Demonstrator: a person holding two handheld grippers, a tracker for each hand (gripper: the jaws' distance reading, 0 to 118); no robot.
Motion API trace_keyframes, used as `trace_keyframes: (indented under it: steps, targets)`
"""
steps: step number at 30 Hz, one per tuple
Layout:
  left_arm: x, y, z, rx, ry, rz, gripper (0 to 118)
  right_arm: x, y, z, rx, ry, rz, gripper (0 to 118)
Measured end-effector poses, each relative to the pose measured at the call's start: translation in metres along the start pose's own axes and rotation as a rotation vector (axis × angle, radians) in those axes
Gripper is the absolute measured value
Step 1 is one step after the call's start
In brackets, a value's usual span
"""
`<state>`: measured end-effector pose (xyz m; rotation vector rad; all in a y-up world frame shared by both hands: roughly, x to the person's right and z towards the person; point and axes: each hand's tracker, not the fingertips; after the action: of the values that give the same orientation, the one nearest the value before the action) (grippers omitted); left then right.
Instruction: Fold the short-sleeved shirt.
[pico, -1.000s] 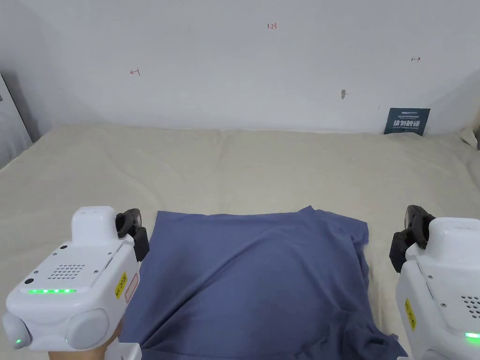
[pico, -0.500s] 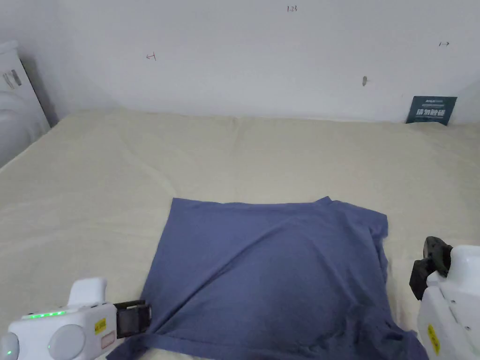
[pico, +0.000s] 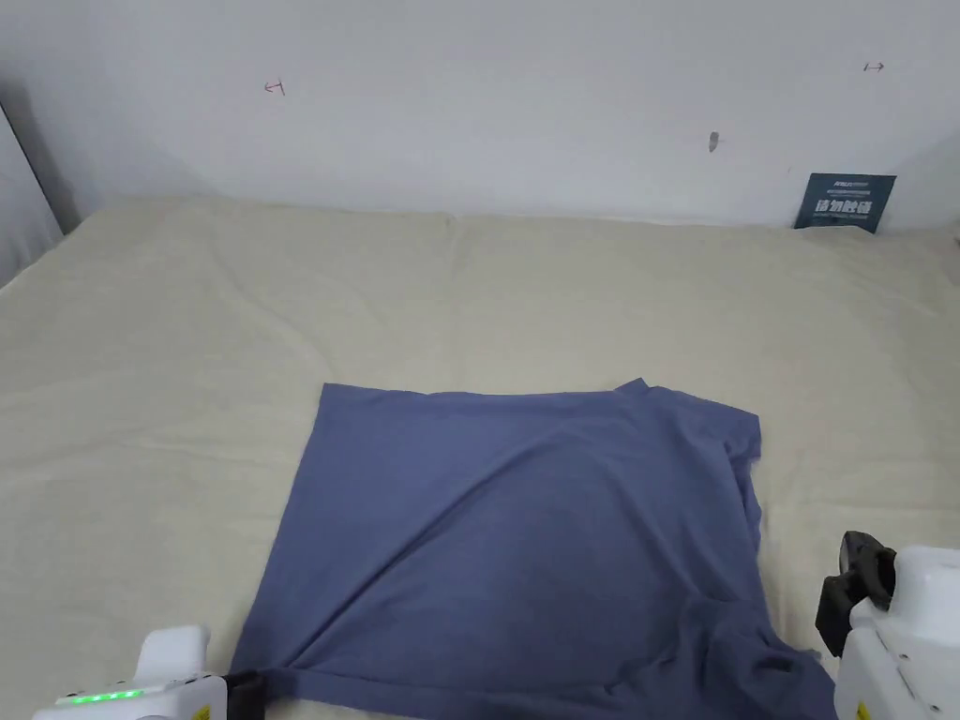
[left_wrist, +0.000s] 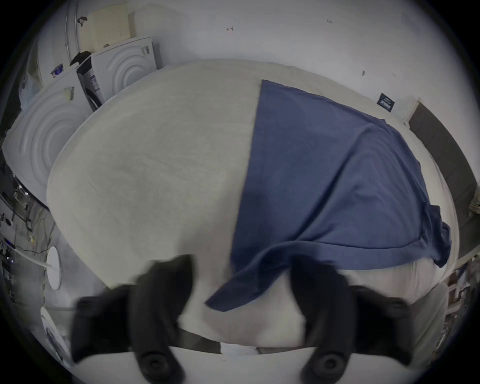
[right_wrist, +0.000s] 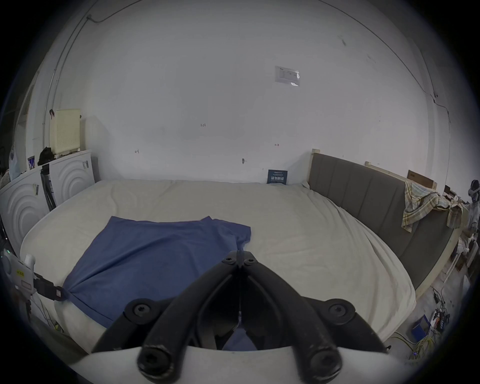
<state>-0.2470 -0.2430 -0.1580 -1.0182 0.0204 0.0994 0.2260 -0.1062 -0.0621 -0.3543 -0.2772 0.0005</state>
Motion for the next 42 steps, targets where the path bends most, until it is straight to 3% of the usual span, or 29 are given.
trace_keyframes:
  steps: [1, 3, 4, 7, 9, 13, 18, 19, 21, 32, 42]
  targets:
    - [0.003, 0.001, -0.003, -0.02, -0.025, -0.011, 5, 0.004, -0.003, 0.0, -0.011, -0.008, -0.006, 0]
    - [0.005, 0.0, -0.007, -0.033, -0.044, 0.0, 3, 0.012, -0.011, 0.0, -0.038, -0.02, -0.015, 20]
    - [0.006, -0.001, -0.005, -0.013, -0.043, 0.01, 3, 0.018, -0.017, 0.001, -0.068, -0.017, -0.02, 41]
    - [0.005, 0.002, 0.004, 0.032, -0.05, 0.035, 3, 0.031, -0.038, -0.005, -0.199, -0.01, -0.026, 87]
    - [0.002, 0.006, 0.011, 0.038, -0.073, 0.053, 3, 0.037, -0.058, -0.013, -0.305, -0.008, -0.024, 88]
    - [0.0, 0.016, 0.021, 0.07, -0.093, 0.071, 3, 0.041, -0.101, -0.034, -0.496, 0.006, -0.017, 88]
    - [0.007, 0.022, 0.029, 0.093, -0.095, 0.05, 3, 0.037, -0.138, -0.058, -0.613, 0.018, -0.016, 84]
    - [0.008, 0.022, 0.029, 0.092, -0.097, 0.045, 3, 0.036, -0.14, -0.059, -0.612, 0.024, -0.032, 65]
    - [0.009, 0.024, 0.029, 0.093, -0.099, 0.041, 3, 0.033, -0.139, -0.059, -0.604, 0.025, -0.043, 0]
    - [0.013, 0.067, 0.03, 0.146, -0.11, 0.068, 3, 0.024, -0.049, -0.071, -0.341, 0.075, -0.059, 0]
    - [0.023, 0.158, -0.022, 0.165, -0.078, 0.041, 3, 0.011, -0.003, -0.176, -0.321, 0.069, -0.048, 0]
